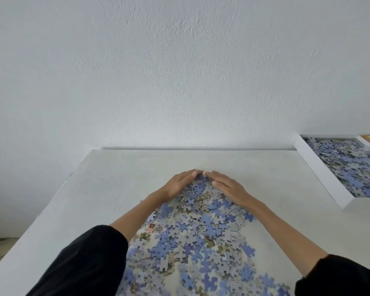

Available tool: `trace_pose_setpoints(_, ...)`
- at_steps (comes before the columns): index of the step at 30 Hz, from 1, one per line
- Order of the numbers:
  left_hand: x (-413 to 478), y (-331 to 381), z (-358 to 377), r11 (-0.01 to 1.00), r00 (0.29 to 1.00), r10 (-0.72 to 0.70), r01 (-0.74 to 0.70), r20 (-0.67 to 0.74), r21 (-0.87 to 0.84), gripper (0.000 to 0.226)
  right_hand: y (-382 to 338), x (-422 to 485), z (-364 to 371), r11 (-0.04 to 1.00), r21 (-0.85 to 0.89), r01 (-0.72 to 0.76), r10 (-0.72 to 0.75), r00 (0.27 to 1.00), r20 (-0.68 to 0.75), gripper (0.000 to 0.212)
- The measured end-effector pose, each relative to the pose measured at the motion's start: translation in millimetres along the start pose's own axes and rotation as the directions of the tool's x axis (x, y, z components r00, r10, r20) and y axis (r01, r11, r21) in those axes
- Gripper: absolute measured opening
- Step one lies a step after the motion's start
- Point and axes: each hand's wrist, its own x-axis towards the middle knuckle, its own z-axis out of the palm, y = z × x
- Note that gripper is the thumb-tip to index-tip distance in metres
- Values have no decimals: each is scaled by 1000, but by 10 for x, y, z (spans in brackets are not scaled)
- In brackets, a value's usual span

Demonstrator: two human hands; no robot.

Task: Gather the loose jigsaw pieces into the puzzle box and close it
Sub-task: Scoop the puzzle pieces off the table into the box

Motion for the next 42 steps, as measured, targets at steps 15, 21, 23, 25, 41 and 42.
trace_pose_setpoints(15, -1322, -565, -308, 953, 968, -59, 127, -244, 274, 108, 137, -766, 4, 999, -52, 4, -10, 993, -121, 112)
trace_pose_setpoints(21, -1350, -288, -126, 977, 982, -72, 105, -174, 188, 109, -36, -799, 203, 999, -46, 4, -10, 992, -124, 90)
trace_pose_setpoints(23, -1474, -293, -149, 979, 977, -88, 120, -195, 163, 105, -48, -915, 168, 999, 38, -10, 16, 988, -153, 72)
trace_pose_setpoints(25, -1694, -353, -159, 964, 971, -99, 148, -219, 220, 101, -28, -1085, 126, 998, 67, -21, 32, 985, -168, 71)
trace_pose_setpoints(41, -2180, -147, 471, 805, 985, -28, 125, -173, 580, 114, -190, -1878, 542, 896, -437, -74, 60, 997, -47, 107)
trace_pose_setpoints(42, -2145, -122, 476, 818, 983, -25, 126, -185, 562, 113, -201, -1846, 555, 908, -410, -91, 67, 995, -73, 105)
